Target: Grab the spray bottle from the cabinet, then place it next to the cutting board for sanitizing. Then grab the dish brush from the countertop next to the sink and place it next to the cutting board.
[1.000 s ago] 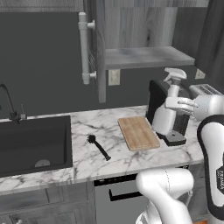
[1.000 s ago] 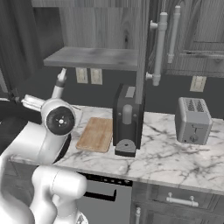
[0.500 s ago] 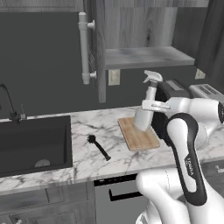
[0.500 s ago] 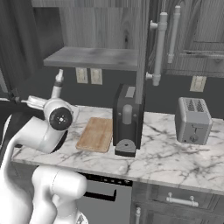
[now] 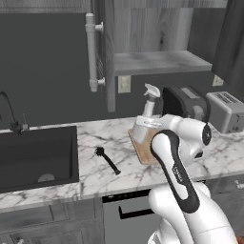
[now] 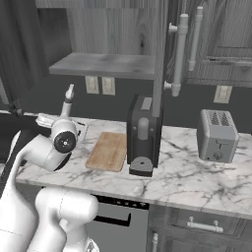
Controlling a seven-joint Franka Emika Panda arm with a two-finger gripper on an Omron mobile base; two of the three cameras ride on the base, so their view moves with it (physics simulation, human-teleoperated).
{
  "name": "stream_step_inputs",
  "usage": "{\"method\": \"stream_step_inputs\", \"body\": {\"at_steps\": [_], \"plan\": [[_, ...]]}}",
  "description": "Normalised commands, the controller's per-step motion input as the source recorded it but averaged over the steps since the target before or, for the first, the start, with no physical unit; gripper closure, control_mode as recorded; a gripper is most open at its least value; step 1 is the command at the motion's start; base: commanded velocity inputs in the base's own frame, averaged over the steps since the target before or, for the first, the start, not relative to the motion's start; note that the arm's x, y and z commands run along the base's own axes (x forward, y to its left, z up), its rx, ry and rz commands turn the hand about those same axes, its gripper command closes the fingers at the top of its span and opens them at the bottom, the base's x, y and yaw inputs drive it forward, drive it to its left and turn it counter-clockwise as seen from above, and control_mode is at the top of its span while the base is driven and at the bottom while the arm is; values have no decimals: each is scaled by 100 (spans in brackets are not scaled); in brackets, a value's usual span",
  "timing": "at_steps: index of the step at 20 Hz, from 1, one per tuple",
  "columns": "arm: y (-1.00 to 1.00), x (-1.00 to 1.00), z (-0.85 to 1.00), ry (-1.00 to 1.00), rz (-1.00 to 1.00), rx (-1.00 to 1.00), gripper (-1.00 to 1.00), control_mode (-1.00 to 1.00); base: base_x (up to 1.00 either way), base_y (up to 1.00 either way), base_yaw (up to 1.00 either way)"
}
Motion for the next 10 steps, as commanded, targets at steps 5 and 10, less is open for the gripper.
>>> {"method": "stream_step_inputs", "body": {"at_steps": [5, 10], "plan": [[3, 66, -46, 0, -1, 0, 100, -100, 0, 0, 0], [10, 48, -25, 0, -1, 0, 100, -100, 0, 0, 0]]}}
